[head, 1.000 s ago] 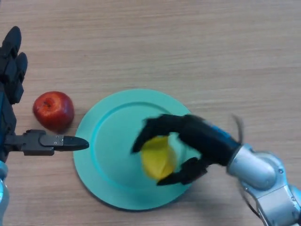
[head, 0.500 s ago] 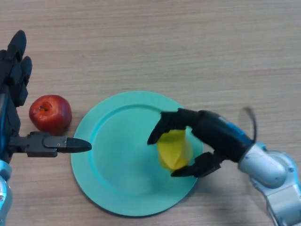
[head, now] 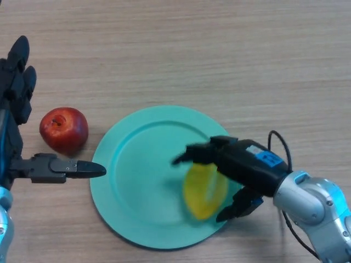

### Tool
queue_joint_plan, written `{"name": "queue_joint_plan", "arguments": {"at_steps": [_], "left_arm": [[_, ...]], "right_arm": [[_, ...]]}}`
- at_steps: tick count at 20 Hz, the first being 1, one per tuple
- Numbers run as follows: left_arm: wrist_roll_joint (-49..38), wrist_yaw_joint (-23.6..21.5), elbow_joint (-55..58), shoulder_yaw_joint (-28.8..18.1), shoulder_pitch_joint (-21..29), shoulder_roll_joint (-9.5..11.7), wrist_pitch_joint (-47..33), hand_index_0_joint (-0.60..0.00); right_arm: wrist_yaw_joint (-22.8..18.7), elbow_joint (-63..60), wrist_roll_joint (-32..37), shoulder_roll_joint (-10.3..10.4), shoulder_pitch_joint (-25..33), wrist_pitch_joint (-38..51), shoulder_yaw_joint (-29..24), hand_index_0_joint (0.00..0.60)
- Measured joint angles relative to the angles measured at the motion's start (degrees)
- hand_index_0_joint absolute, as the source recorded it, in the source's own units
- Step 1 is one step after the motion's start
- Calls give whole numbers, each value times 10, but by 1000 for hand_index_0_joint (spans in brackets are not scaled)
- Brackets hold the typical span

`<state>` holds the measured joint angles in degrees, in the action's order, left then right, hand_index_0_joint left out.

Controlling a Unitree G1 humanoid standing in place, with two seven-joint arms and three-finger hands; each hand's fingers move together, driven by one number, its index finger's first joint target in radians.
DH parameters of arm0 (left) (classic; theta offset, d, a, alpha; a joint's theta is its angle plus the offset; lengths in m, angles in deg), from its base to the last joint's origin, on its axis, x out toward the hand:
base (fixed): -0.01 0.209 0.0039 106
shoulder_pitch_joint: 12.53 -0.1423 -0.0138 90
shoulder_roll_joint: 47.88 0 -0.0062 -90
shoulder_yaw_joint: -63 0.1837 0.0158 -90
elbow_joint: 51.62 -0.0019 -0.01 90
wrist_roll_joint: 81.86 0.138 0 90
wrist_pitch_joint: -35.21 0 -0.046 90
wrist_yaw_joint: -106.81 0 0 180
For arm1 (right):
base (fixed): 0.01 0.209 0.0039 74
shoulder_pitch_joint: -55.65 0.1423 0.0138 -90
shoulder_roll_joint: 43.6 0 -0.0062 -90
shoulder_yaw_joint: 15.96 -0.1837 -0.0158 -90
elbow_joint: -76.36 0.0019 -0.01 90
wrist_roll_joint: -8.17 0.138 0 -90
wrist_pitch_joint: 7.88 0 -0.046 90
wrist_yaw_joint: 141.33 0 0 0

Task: Pick up the yellow starfruit and place it on the plate

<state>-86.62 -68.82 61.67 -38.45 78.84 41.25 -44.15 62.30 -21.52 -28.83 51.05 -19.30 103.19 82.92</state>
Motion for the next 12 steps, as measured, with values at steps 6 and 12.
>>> {"name": "queue_joint_plan", "arguments": {"at_steps": [6, 12], "left_arm": [[1, 0, 10, 0, 0, 0, 0, 0], [19, 0, 19, 12, 10, 0, 1, 0]], "right_arm": [[-20, 73, 86, 2, -10, -52, -3, 0], [-20, 176, 201, -8, -41, -162, -44, 0]]}}
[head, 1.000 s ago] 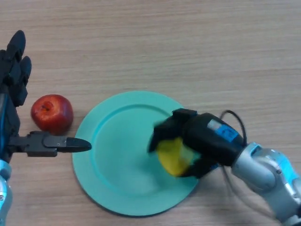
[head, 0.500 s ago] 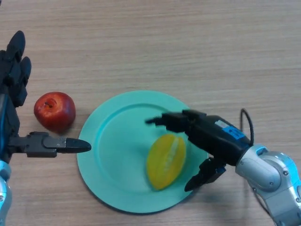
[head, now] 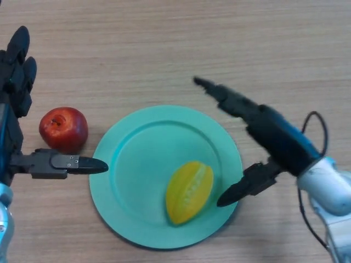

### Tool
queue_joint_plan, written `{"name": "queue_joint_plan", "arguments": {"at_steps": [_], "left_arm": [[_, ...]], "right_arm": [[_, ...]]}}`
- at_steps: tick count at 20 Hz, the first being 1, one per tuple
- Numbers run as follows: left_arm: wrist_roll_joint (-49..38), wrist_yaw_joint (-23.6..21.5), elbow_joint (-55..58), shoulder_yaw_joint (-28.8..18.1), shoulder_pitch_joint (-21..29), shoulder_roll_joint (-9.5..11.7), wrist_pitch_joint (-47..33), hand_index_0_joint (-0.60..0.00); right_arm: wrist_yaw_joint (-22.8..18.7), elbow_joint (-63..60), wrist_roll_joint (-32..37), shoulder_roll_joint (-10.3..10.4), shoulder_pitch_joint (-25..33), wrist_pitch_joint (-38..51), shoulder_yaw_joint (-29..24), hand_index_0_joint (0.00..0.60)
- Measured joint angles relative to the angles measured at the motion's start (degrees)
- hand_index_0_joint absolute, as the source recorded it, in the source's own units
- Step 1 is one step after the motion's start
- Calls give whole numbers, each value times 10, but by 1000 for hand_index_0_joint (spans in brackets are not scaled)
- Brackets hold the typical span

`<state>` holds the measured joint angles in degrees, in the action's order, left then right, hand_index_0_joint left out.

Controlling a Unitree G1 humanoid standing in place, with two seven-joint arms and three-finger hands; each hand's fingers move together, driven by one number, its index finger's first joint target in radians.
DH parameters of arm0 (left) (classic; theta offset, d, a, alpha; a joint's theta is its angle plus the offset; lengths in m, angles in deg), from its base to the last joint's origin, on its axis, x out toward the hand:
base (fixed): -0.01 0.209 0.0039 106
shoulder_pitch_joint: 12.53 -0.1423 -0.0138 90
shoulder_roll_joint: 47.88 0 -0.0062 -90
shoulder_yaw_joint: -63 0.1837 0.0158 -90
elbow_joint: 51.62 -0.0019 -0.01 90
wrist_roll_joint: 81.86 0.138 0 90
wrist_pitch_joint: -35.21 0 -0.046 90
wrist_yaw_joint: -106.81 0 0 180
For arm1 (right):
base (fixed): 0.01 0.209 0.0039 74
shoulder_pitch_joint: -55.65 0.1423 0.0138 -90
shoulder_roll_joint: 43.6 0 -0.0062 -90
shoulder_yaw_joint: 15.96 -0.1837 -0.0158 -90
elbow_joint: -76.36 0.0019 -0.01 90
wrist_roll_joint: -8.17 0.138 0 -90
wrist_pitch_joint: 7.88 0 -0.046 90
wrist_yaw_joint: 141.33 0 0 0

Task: Pick up the yellow starfruit and place it on the plate

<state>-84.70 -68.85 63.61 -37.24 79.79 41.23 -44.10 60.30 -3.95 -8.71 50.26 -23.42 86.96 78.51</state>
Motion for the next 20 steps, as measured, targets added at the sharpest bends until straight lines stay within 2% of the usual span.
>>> {"name": "queue_joint_plan", "arguments": {"at_steps": [1, 2, 4, 6, 10, 12, 14, 20], "left_arm": [[0, 0, 0, 7, 2, -1, 2, 0], [-1, 0, 4, 16, 4, -2, 12, 0], [-4, 0, 5, 27, 6, -3, 16, 0], [-4, 0, 2, 29, 6, -3, 16, 0], [-6, 0, -8, 29, 9, -3, 16, 0], [-6, 0, -22, 30, 10, -3, 16, 0], [-6, 0, -22, 30, 9, -3, 16, 0], [-6, 0, -27, 33, 9, -5, 16, 0]], "right_arm": [[0, 18, 23, -6, -6, -23, -4, 0], [0, 73, 72, -9, -20, -102, -11, 0], [0, 127, 139, -14, -37, -158, -40, 0], [-11, 159, 177, -22, -48, -201, -75, 0], [-87, 159, 226, -33, -65, -203, -129, 0], [-105, 159, 243, -34, -65, -203, -135, 0], [-120, 159, 241, -34, -65, -202, -135, 0], [-122, 153, 238, -34, -68, -199, -134, 0]]}}
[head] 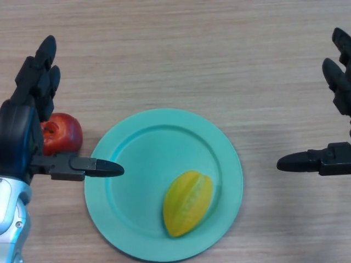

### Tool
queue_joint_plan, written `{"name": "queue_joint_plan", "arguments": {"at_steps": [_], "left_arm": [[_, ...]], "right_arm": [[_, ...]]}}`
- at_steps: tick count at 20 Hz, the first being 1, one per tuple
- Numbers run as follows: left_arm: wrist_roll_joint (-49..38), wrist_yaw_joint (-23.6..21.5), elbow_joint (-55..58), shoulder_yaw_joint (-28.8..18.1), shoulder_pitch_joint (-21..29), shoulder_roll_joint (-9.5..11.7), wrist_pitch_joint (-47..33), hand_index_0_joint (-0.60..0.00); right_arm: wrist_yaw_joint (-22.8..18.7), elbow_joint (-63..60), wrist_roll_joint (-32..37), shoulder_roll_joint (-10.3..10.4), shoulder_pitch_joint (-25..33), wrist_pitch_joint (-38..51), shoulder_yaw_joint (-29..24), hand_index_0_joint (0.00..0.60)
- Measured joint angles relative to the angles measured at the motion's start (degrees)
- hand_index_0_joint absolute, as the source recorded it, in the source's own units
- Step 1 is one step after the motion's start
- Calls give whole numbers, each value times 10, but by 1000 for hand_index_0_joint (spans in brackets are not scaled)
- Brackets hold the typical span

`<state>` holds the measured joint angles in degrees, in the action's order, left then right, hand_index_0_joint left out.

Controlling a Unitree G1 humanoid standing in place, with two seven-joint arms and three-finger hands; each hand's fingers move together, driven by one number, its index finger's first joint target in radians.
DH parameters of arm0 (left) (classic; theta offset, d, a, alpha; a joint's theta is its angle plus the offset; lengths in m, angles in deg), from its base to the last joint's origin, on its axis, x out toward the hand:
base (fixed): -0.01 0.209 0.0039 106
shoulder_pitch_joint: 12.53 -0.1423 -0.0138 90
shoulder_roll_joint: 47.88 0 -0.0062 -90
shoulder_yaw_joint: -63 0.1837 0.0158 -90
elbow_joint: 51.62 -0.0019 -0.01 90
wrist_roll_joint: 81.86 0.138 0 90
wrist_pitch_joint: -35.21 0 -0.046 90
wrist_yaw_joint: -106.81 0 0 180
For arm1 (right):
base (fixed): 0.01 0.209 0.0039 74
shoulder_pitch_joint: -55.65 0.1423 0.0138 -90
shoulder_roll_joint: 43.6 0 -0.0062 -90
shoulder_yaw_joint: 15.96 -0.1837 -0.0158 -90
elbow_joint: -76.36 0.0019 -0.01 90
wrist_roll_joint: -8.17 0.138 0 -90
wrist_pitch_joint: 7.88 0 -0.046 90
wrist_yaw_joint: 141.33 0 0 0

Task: Pick up the yellow starfruit and place it on the plate

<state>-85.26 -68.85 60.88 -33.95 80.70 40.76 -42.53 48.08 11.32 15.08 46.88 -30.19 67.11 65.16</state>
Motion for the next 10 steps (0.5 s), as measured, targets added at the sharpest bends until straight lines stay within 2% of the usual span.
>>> {"name": "queue_joint_plan", "arguments": {"at_steps": [3, 10], "left_arm": [[0, 0, 0, 0, 0, 0, 0, 0], [1, 0, -2, 0, 0, 0, 6, 0]], "right_arm": [[0, -3, -23, 0, -4, 2, 4, 0], [-4, -16, -19, 3, -1, 1, 25, 0]]}}
